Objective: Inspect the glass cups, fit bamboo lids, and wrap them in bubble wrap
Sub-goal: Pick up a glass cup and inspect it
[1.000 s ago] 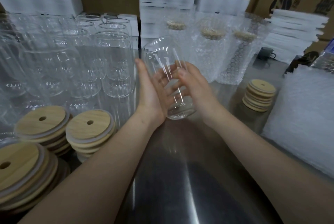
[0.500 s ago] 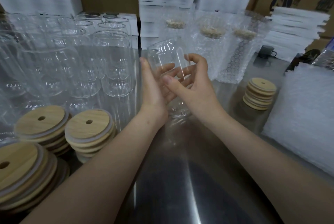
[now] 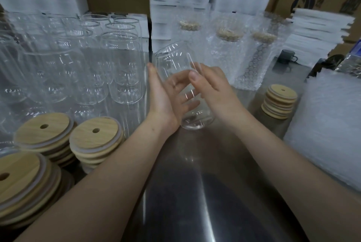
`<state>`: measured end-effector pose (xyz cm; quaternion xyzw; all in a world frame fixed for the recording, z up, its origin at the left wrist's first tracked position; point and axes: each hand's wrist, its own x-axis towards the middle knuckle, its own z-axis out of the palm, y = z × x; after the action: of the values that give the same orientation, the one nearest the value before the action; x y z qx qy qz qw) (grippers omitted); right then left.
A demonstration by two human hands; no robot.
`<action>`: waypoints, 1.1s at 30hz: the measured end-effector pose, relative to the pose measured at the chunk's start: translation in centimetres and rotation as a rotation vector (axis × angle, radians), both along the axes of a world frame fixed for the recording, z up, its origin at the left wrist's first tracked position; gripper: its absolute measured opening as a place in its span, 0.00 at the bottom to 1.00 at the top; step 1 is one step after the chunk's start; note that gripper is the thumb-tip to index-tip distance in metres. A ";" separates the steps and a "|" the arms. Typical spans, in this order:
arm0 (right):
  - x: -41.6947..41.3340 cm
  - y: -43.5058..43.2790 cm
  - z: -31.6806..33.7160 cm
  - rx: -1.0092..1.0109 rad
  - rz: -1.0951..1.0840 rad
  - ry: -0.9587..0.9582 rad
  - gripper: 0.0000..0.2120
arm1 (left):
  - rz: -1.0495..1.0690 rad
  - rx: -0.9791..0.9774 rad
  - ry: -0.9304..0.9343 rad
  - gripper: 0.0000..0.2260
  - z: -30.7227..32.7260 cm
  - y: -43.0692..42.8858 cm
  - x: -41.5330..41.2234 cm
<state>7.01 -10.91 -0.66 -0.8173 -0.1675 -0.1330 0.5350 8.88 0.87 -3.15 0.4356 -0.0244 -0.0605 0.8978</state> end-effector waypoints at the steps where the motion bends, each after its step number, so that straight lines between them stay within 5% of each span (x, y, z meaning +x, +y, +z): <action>1: 0.0 0.1 -0.2 -0.081 -0.066 -0.044 0.17 | 0.035 0.012 0.024 0.40 0.0 0.0 0.0; 10: -1.4 3.2 -1.8 -0.033 -0.213 0.004 0.46 | 0.332 0.037 0.041 0.27 0.7 -1.0 -0.2; 18: -0.8 1.6 -1.4 -0.145 -0.271 -0.234 0.41 | 0.202 0.023 0.040 0.20 1.3 -0.7 -0.7; 23: -0.3 0.7 -0.8 -0.052 -0.174 -0.148 0.36 | 0.153 0.026 0.032 0.24 1.1 -0.6 -0.7; 29: -0.2 0.3 -0.1 0.215 0.094 -0.004 0.10 | 0.056 -0.009 0.047 0.31 1.0 -0.1 -0.5; 33: 0.0 0.2 0.3 0.348 0.161 0.094 0.12 | -0.009 -0.021 0.051 0.34 1.0 -0.2 -0.3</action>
<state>7.01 -10.74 -0.40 -0.7020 -0.1816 -0.0783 0.6842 8.56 0.67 -2.18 0.4245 -0.0041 -0.0754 0.9023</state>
